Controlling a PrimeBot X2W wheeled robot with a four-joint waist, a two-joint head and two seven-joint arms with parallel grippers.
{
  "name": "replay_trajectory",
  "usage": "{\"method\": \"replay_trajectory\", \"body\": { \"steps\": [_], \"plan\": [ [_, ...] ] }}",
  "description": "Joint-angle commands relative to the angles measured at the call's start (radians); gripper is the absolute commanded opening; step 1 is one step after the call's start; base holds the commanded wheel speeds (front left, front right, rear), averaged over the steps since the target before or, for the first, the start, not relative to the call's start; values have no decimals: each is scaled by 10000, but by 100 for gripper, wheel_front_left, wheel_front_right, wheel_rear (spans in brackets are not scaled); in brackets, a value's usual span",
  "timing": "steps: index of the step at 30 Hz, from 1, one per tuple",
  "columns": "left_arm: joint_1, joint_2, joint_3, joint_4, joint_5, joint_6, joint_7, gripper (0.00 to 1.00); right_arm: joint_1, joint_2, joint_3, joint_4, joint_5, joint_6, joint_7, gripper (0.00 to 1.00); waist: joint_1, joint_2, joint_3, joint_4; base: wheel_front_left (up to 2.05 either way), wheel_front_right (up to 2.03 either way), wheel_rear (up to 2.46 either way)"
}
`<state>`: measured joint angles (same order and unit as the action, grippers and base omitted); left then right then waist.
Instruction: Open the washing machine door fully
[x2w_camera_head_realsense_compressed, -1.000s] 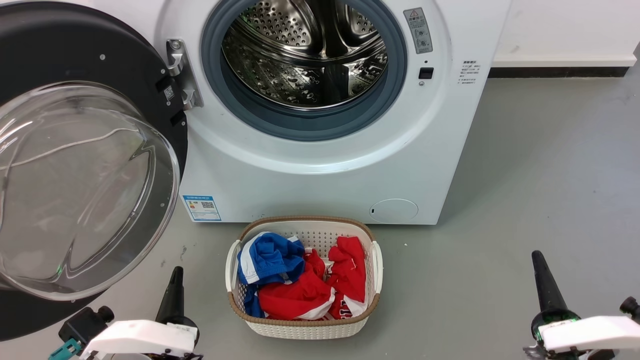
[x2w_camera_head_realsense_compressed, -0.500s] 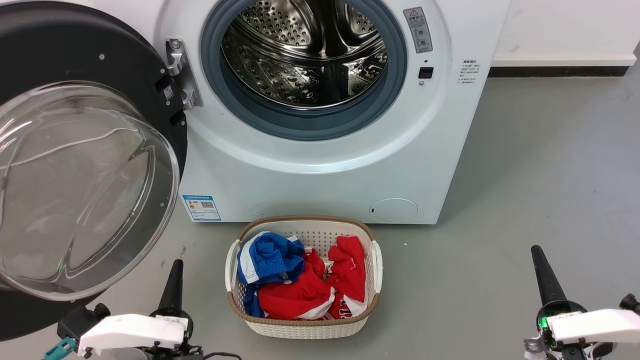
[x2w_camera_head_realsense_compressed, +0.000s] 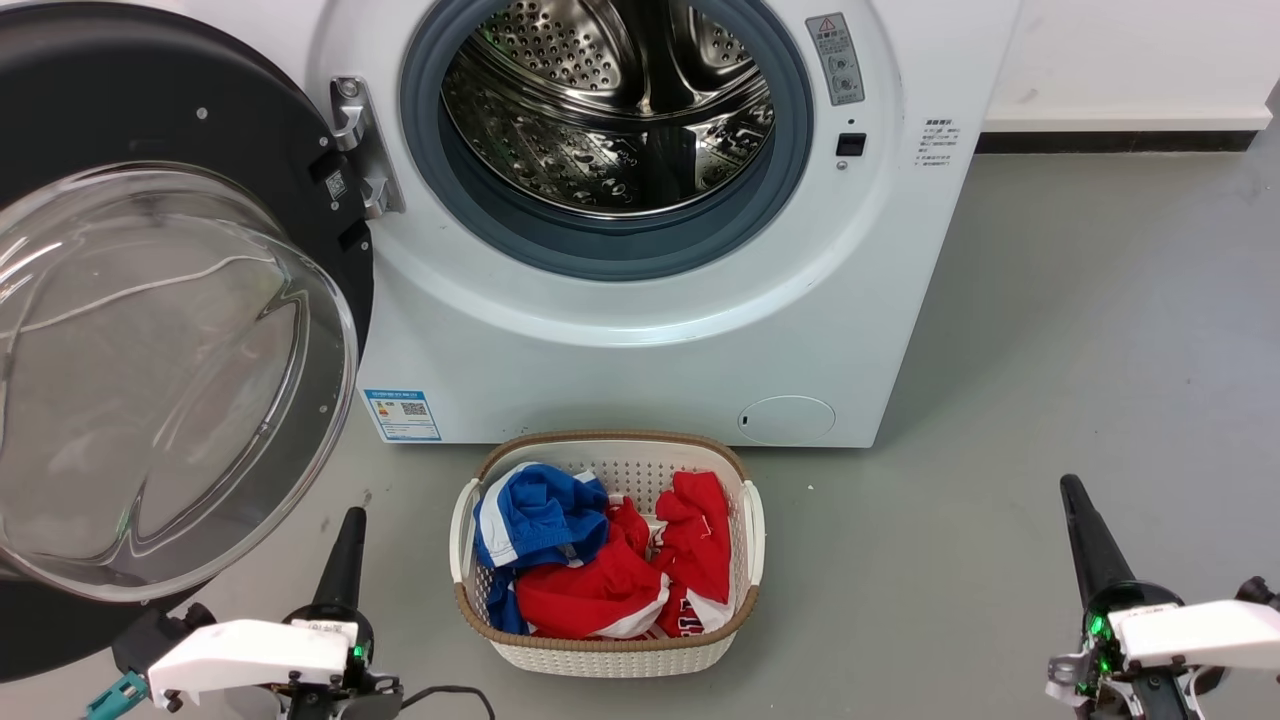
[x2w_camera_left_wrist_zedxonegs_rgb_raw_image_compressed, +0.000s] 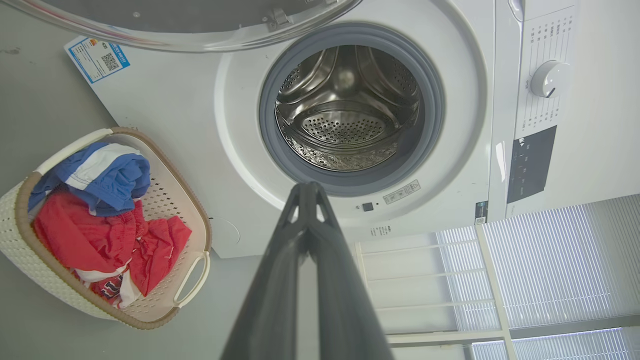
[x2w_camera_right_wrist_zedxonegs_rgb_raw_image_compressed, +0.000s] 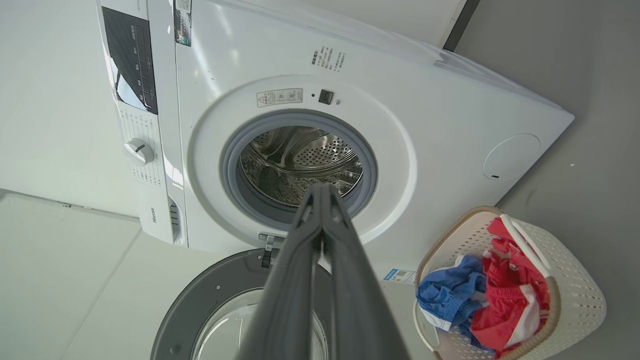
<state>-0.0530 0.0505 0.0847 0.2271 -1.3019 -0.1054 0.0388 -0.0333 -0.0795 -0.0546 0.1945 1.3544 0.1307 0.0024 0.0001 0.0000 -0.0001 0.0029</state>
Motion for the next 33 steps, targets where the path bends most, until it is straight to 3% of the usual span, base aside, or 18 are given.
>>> {"method": "replay_trajectory", "body": {
  "steps": [1, 33],
  "plan": [
    [-262, -3, 61, -21, -258, -48, 71, 0, -231, -40, -26, 1, 268, 1, 81, 0, 0, 0, 1, -1, 0, 0, 0],
    [-597, -7, 296, 169, -2824, -262, 719, 0, -765, 34, -222, 463, 2630, 0, 784, 0, -1, 0, 28, -26, 0, 0, 0]
  ]
}}
